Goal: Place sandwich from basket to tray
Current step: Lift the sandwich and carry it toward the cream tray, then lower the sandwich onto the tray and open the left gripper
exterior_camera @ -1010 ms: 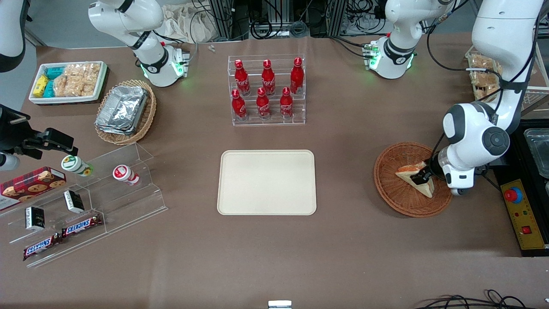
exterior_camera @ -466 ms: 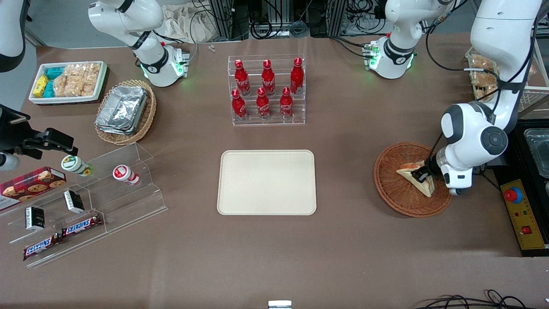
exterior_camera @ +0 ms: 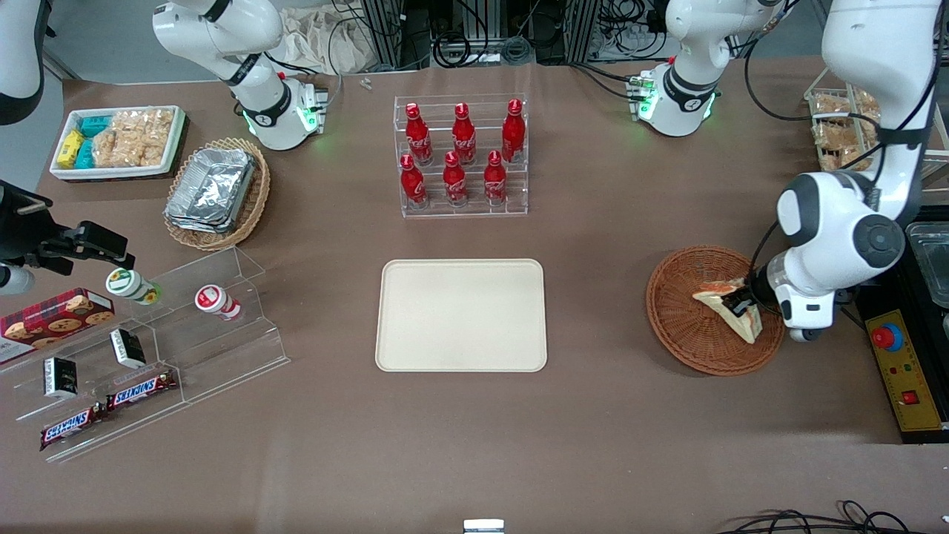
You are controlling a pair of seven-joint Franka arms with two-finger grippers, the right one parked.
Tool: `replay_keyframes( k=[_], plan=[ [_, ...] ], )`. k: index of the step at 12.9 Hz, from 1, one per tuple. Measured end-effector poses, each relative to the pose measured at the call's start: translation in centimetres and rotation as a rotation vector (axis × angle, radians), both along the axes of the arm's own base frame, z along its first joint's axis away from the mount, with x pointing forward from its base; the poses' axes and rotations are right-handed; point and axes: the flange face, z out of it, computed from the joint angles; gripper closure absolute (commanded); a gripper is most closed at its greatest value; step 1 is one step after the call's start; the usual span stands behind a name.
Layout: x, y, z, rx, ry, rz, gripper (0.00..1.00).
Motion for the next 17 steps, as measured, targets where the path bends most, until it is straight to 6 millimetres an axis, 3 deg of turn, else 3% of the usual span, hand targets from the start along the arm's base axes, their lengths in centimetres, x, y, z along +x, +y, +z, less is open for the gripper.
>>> replay_keyframes(
  k=[4, 6, 8, 10, 13, 15, 17],
  plan=[
    [2.9, -4.8, 9.6, 0.061, 0.032, -0.154, 1.0],
    [3.6, -9.3, 12.8, 0.052, 0.028, -0.307, 1.0],
    [3.8, -15.2, 14.4, 0.037, 0.027, -0.452, 1.0],
    [3.5, -21.7, 13.7, 0.022, 0.026, -0.558, 1.0],
    [2.1, -31.3, 8.9, -0.001, 0.035, -0.683, 1.0],
    [1.8, -35.9, 4.9, -0.025, 0.005, -0.712, 1.0],
    [1.2, -39.0, 0.6, -0.044, 0.0, -0.74, 1.0]
  ],
)
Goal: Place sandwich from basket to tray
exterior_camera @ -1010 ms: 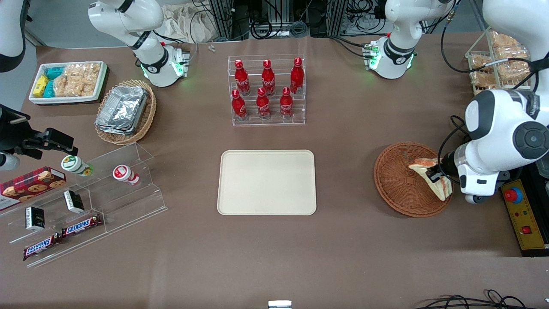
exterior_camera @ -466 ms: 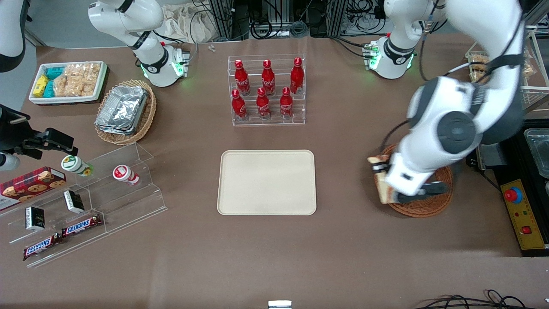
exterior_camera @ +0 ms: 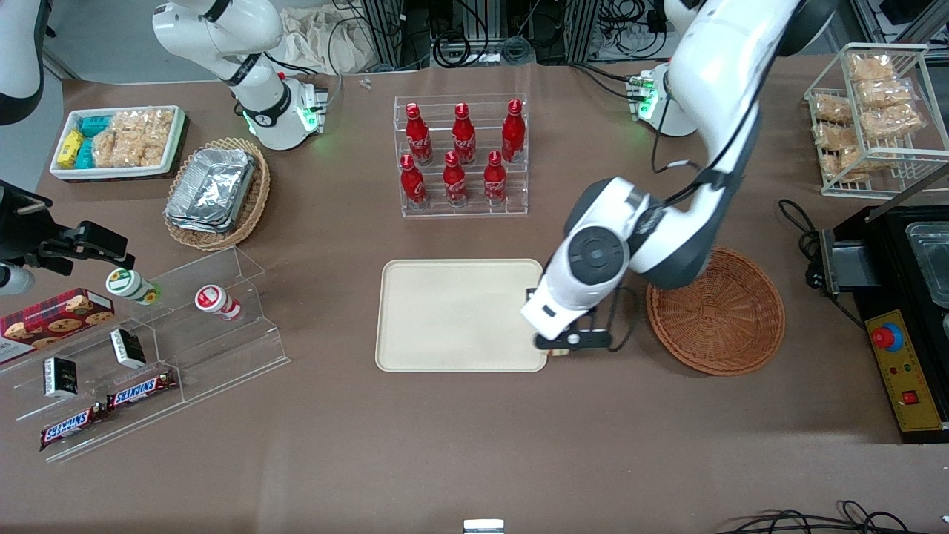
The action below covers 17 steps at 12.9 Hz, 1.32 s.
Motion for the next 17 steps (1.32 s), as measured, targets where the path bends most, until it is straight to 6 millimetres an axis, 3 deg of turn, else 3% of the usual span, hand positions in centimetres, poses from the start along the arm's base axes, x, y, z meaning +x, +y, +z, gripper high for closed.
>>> replay_keyframes(
  k=[5, 6, 7, 9, 13, 15, 17],
  plan=[
    [-1.8, -4.1, -7.6, 0.002, 0.009, -0.064, 1.0],
    [-2.2, -4.5, -8.6, 0.018, 0.003, -0.081, 0.94],
    [-2.3, -4.7, -9.4, 0.032, -0.001, -0.092, 0.81],
    [-2.3, -4.6, -10.2, 0.048, -0.003, -0.102, 0.0],
    [-1.6, -4.6, -9.4, 0.044, -0.025, -0.082, 0.0],
    [-1.0, -4.7, -7.6, 0.033, -0.054, -0.03, 0.0],
    [-0.2, -4.3, -4.5, 0.025, -0.093, 0.028, 0.0]
  ],
)
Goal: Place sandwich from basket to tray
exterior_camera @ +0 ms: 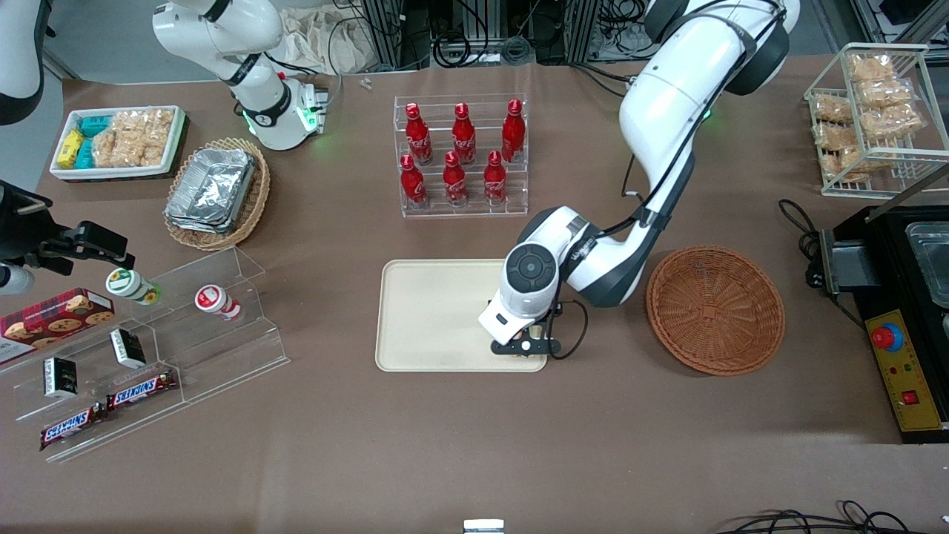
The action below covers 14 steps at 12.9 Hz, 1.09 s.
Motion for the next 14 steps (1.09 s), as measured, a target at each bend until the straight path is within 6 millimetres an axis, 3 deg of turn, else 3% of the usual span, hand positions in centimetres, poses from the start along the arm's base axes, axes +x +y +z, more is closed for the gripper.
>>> replay_keyframes(
  k=[3, 6, 8, 10, 14],
  plan=[
    [1.8, 3.9, 6.5, 0.024, -0.029, 0.065, 0.0],
    [3.1, 10.1, 13.2, 0.068, -0.025, 0.149, 0.0],
    [3.4, 15.7, 16.8, 0.091, -0.035, 0.22, 0.0],
    [2.5, 21.4, 19.1, 0.112, -0.041, 0.255, 0.0],
    [-0.4, 28.7, 24.4, 0.092, -0.066, 0.28, 0.0]
  ],
)
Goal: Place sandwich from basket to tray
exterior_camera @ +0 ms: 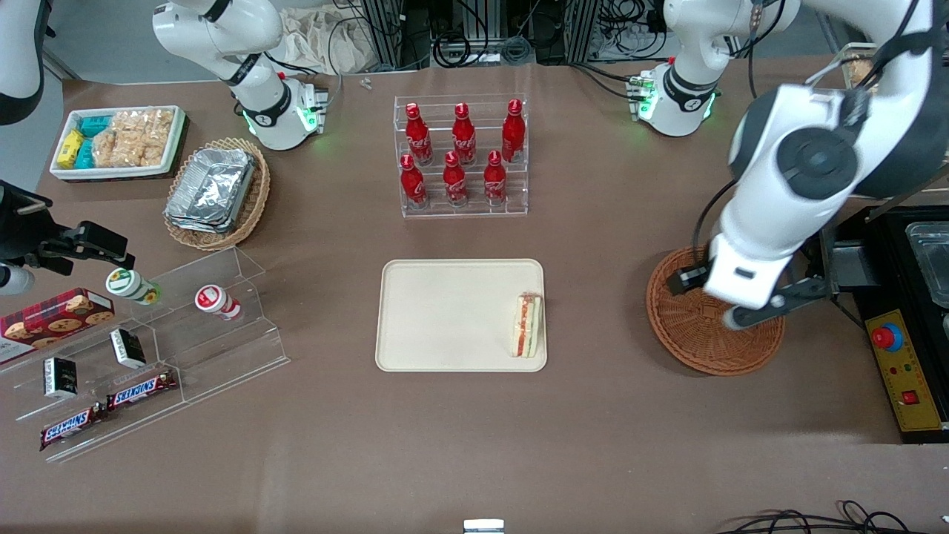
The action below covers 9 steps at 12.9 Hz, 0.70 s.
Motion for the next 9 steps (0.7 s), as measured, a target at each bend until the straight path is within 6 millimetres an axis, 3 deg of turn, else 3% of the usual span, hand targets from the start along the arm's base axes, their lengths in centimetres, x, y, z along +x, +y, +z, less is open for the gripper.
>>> replay_keyframes(
  k=[3, 5, 7, 9],
  plan=[
    [-1.1, 7.7, 4.0, -0.039, 0.003, -0.064, 0.0],
    [-1.5, 11.8, 5.1, -0.038, 0.004, -0.127, 0.0],
    [-1.5, 14.1, 5.1, -0.063, 0.012, -0.163, 0.0],
    [-1.3, 14.9, 5.1, -0.09, 0.008, -0.156, 0.0]
  ],
)
